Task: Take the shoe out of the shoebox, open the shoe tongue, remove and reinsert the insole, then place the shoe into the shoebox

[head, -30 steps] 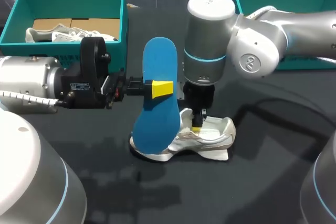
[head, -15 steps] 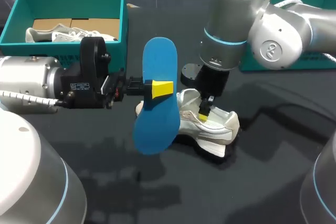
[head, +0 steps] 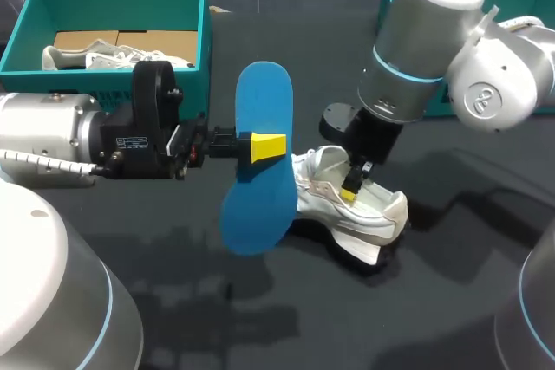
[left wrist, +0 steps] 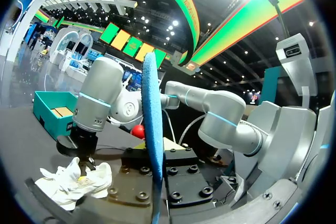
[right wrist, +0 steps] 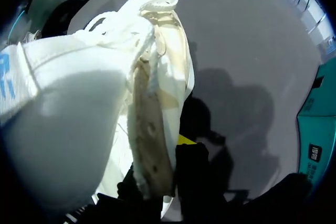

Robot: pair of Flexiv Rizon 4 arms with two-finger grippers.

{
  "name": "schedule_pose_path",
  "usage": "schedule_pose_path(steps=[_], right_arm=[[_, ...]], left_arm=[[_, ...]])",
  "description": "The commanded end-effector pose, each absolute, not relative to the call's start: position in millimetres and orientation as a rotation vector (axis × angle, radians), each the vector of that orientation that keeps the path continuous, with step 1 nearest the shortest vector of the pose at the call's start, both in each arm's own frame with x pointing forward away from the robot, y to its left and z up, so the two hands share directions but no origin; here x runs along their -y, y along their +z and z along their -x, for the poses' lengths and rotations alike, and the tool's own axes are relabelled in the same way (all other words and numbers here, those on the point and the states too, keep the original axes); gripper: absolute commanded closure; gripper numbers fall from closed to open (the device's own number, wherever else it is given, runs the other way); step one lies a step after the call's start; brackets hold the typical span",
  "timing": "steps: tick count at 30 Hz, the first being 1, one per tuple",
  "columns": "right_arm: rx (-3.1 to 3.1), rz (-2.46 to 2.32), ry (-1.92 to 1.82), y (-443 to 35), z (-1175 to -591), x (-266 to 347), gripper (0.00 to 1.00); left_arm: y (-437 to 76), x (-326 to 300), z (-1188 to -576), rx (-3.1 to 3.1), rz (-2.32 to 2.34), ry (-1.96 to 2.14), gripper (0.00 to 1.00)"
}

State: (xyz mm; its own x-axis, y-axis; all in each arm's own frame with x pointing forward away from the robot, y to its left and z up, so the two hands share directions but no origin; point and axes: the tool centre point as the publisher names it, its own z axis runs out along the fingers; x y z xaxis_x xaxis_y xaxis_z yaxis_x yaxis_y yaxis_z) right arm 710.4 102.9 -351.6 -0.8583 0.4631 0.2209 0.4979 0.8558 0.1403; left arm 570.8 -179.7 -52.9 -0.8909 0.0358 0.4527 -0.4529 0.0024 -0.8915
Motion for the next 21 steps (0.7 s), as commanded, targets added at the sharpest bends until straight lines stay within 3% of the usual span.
schedule_pose_path(steps=[1,10,21], right_arm=[[2.821,0.934,-0.351,-357.0,-712.1,-101.2,1.0],[2.638,1.353,-0.414,-361.3,-694.7,-131.2,1.0],[2.638,1.353,-0.414,-361.3,-694.7,-131.2,1.0]], left_arm=[[-54.2,181.4,-569.9,1.938,-0.433,1.954,1.0],[-54.2,181.4,-569.9,1.938,-0.433,1.954,1.0],[-54.2,181.4,-569.9,1.938,-0.433,1.954,1.0]])
